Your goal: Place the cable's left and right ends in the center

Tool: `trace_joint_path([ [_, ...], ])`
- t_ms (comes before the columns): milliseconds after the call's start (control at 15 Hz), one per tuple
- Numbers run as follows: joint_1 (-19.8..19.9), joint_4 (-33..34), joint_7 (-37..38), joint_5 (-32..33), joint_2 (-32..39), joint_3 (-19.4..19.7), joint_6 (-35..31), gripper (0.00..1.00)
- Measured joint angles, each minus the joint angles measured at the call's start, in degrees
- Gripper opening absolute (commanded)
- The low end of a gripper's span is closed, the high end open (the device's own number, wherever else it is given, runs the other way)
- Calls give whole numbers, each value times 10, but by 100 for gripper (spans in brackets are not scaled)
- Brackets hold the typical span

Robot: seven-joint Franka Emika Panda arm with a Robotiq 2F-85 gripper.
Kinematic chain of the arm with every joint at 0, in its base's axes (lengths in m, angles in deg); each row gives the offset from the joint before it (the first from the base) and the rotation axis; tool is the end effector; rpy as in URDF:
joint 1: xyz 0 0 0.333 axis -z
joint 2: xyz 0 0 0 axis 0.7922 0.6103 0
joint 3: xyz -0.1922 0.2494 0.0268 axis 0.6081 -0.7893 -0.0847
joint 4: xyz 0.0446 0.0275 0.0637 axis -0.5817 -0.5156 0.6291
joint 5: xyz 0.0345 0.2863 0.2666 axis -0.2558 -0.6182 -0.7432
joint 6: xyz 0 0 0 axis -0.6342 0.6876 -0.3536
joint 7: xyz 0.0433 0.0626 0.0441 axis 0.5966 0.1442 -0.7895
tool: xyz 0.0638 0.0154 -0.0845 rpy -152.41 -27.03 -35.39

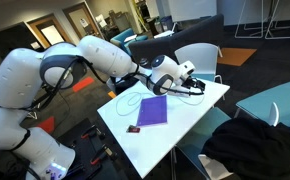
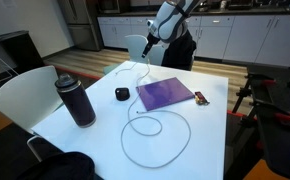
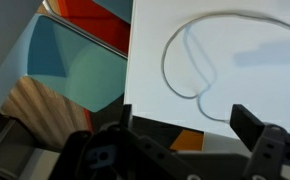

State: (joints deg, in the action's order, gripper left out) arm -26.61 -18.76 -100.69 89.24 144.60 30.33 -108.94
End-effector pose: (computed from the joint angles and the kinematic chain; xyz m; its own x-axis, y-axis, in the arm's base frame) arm 0.7009 -0.2248 0.1227 0.8184 0.2191 0.5312 0.1237 -0.9700 0.2095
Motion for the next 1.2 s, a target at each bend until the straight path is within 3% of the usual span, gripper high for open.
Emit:
trace_joint_path([
  [667, -30, 145, 40, -12, 132, 38, -2, 100],
  [733, -35, 158, 50, -15, 141, 44, -2, 75],
  [800, -39, 169, 60, -16, 149, 49, -2, 74],
  [1200, -68, 218, 104, -30, 181, 83, -1, 29],
])
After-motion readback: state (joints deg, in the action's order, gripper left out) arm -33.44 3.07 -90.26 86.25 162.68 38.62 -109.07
